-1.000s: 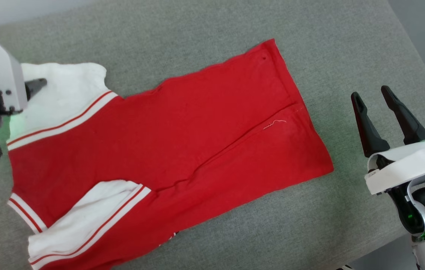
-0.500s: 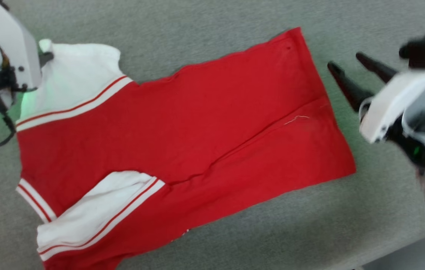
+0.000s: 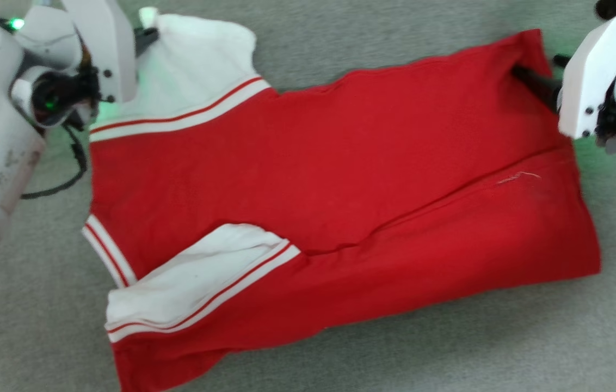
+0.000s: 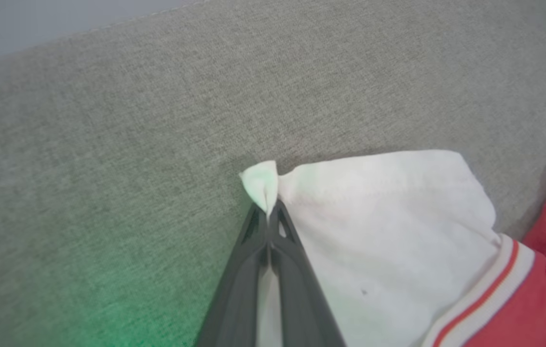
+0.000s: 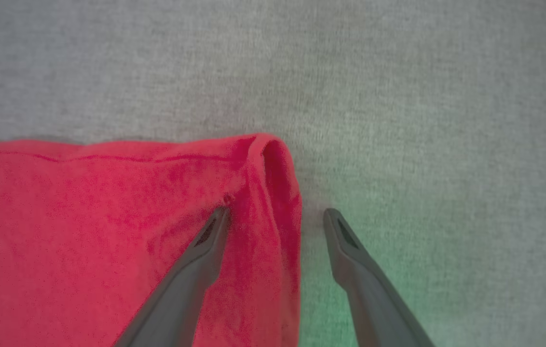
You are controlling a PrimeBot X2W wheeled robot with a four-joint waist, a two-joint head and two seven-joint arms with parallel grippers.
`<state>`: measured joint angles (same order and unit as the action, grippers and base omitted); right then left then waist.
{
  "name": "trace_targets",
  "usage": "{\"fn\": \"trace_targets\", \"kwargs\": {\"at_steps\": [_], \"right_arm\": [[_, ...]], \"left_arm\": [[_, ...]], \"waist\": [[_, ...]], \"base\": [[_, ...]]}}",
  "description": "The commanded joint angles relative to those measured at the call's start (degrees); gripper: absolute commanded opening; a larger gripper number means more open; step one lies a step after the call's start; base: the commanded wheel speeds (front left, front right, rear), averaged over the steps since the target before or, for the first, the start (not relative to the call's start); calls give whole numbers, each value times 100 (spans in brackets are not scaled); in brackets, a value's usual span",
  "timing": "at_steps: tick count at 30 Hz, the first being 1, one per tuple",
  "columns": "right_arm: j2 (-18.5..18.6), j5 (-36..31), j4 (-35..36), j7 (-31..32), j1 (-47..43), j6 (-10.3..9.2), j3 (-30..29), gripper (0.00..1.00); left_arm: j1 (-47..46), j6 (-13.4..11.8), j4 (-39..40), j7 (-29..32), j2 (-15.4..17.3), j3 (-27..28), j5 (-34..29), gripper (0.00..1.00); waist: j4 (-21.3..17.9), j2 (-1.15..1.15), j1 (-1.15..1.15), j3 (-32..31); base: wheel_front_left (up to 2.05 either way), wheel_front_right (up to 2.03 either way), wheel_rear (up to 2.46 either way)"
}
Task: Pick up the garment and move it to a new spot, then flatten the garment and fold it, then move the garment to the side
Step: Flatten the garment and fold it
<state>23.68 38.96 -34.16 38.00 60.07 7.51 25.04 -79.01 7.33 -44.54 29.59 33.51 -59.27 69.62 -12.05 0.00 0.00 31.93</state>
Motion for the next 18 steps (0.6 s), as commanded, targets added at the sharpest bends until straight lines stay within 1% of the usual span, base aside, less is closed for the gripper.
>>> {"fn": "trace_targets", "kwargs": {"at_steps": [1, 3, 4, 6, 13, 16, 18], "right_arm": [[8, -27, -161, -85, 90, -4, 74, 100], [-36, 33, -303, -160, 106, -2, 163, 100], [-53, 59, -362, -177, 110, 0, 231, 60], [-53, 115, -439, -239, 84, 0, 384, 0], [286, 290, -543, -778, -13, -2, 508, 0], [429, 433, -413, -996, -183, -2, 615, 0], [570, 563, -252, -1082, -374, -2, 688, 0]], "left_arm": [[194, 24, 51, -27, -77, -144, 79, 0], [239, 25, 152, -112, -78, -201, 100, 0], [270, 24, 187, -154, -64, -225, 130, 0], [311, 20, 245, -272, -34, -269, 165, 0], [498, 11, 654, -1043, -61, -326, 369, 0], [705, 11, 945, -1431, 2, -331, 497, 0], [881, 11, 1208, -1651, 101, -370, 574, 0]], "waist": [[303, 0, 0, 176], [364, 0, 0, 156], [382, 0, 0, 131], [416, 0, 0, 66], [596, 0, 0, -484], [713, 0, 0, -846], [782, 0, 0, -1081]], "base": [[0, 0, 0], [0, 0, 0], [0, 0, 0], [0, 0, 0], [0, 0, 0], [0, 0, 0], [0, 0, 0]]}}
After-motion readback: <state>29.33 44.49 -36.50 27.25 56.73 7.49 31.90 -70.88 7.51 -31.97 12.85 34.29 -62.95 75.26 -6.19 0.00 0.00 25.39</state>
